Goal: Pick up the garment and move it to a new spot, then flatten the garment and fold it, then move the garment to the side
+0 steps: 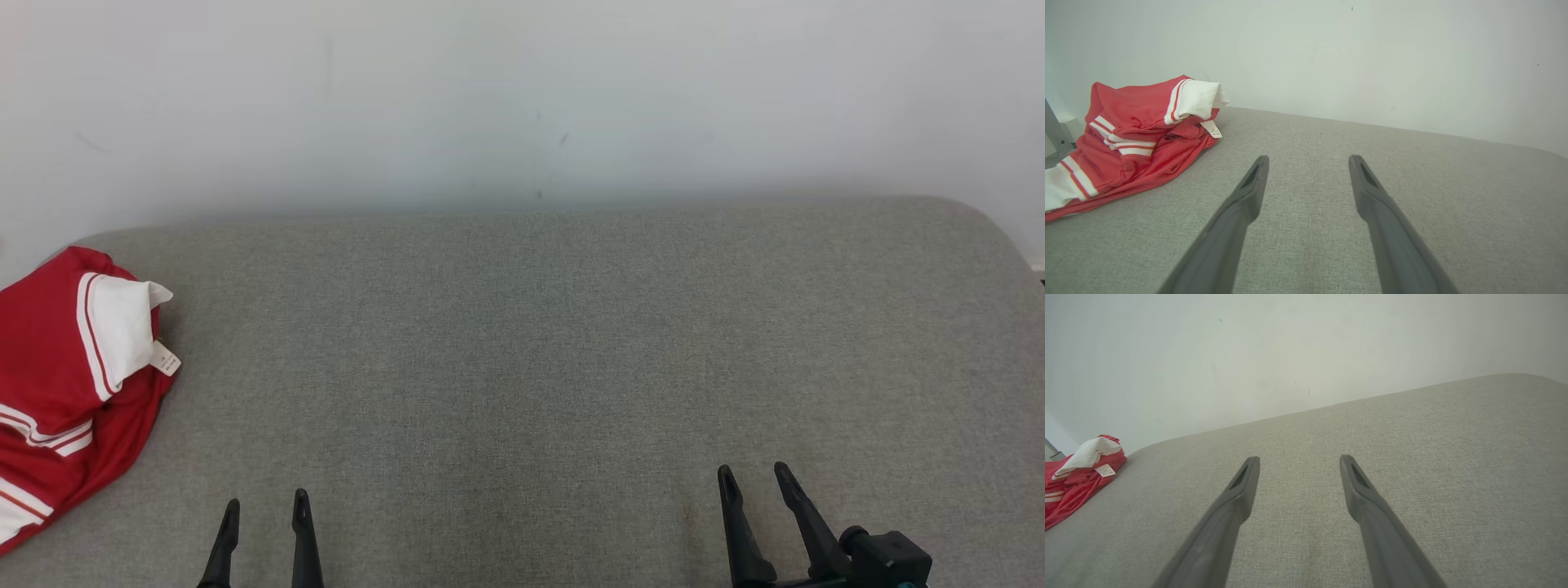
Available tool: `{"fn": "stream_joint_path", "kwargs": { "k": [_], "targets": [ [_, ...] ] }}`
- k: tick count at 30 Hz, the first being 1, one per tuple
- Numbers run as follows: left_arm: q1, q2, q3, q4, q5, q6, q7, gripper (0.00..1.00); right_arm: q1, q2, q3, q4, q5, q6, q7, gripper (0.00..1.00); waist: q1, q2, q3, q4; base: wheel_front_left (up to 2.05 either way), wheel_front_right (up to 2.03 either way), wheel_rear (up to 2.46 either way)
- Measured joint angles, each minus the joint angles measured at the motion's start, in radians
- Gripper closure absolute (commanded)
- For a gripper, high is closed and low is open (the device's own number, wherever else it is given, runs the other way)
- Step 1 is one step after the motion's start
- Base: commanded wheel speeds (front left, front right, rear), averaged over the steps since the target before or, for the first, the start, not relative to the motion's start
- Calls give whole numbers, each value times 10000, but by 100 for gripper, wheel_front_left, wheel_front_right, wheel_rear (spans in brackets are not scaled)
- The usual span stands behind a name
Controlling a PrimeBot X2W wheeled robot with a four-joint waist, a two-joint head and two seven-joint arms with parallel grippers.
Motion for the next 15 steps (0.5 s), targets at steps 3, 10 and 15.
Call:
{"fn": "stream_joint_path", "kwargs": {
  "k": [3,10,15],
  "targets": [
    [20,2,-19,-21,234,8,-67,0,8,0,17,8,-245,0,-73,0,0,0,-21,-5,0,0,0],
    [78,6,-59,-104,711,94,-194,0,31,0,13,4,-813,0,-178,0,0,0,-37,6,0,0,0],
    [161,8,-38,-146,1104,136,-284,0,92,-2,-42,4,-1143,0,-280,0,0,0,-63,41,0,0,0]
  ]
}}
